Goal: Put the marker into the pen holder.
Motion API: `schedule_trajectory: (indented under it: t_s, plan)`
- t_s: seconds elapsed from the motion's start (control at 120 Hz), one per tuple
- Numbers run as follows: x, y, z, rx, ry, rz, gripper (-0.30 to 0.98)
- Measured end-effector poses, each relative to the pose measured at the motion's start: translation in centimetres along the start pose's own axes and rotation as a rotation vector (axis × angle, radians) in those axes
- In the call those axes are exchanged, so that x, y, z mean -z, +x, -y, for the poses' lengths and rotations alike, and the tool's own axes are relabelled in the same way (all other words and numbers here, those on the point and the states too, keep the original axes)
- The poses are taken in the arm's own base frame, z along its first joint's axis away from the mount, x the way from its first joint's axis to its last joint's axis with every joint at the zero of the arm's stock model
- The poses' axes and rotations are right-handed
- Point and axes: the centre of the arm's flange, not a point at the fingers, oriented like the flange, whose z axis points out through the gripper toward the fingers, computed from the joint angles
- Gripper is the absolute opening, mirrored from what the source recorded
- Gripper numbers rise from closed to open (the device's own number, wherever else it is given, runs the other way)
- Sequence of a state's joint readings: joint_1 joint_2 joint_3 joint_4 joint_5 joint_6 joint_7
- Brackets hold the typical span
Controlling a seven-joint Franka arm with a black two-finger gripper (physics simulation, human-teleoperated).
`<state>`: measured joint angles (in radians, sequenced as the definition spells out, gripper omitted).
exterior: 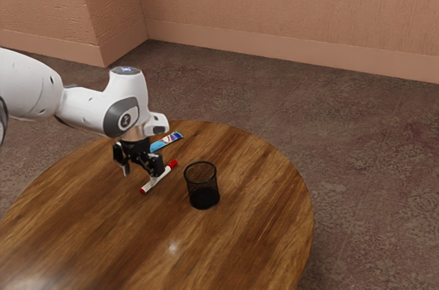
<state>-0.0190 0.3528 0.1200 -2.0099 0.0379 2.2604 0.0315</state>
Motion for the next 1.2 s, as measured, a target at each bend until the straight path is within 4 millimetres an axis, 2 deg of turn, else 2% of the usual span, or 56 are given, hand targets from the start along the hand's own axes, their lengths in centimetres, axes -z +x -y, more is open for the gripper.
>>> schedule_trajectory:
  t_s: [0.108, 0.242, 0.292, 0.475, 0.592, 0.717, 1.025, 1.2]
  plan:
    - [-0.2, -0.1, -0.1, -0.021, -0.003, 0.014, 0.69]
    - [-1.6, 0.1, 0.5, -0.043, -0.009, 0.014, 0.68]
    - [-1.5, 0.4, 0.6, -0.053, -0.009, 0.002, 0.66]
    - [-0.9, 1.1, 0.5, -0.087, -0.017, -0.029, 0.46]
    - [-1.7, 1.0, 0.4, -0.096, -0.028, -0.022, 0.31]
    - [-2.2, 1.0, 0.3, -0.103, -0.038, -0.018, 0.19]
    - [-2.8, 1.1, 0.2, -0.124, -0.045, -0.011, 0.07]
    - [-2.8, 1.1, 0.1, -0.133, -0.043, -0.011, 0.05]
